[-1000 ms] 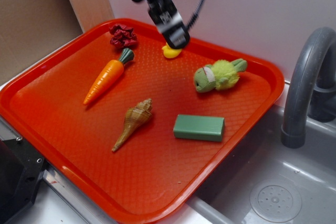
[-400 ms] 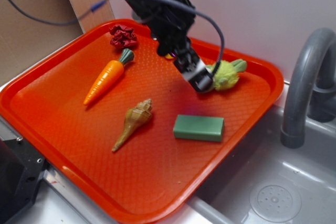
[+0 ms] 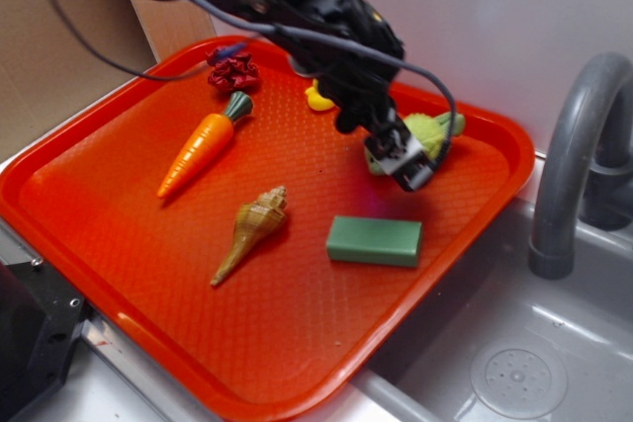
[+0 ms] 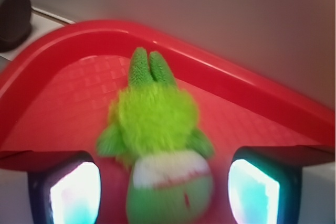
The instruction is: Grab the green animal.
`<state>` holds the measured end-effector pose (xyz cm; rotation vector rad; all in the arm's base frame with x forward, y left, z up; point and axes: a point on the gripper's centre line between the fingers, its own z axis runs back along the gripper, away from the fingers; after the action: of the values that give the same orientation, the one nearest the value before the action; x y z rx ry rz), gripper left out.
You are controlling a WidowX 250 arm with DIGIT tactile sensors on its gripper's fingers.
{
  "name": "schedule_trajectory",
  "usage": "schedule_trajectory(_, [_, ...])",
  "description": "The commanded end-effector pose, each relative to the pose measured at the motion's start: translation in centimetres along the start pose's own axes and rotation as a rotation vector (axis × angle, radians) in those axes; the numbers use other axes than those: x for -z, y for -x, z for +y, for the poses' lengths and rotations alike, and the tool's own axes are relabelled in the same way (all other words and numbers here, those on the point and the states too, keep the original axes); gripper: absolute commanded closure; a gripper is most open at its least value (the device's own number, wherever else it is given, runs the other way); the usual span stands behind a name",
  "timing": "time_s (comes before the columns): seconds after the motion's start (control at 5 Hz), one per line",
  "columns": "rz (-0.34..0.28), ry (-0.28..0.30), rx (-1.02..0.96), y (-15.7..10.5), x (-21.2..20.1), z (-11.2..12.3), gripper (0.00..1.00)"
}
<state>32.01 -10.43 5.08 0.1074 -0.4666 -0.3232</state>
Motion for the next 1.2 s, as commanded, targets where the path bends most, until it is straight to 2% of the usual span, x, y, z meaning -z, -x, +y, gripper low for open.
schedule_trajectory(0.0, [-0.001,0.005,-0.011,-0.8,3.1,-1.3,1.00])
schedule_trajectory(0.2, [0.031,0.031,0.007,-0.1,0.0,-1.4,1.00])
schedule_trajectory(0.6, [0.268,-0.046,-0.089,0.1,-11.2,1.5,1.00])
schedule_trajectory(0.8, [0.275,-0.130,-0.224,-0.3,-16.2,3.3,1.00])
schedule_trajectory(1.0, [0.287,-0.177,-0.346,-0.4,-18.9,5.0,1.00])
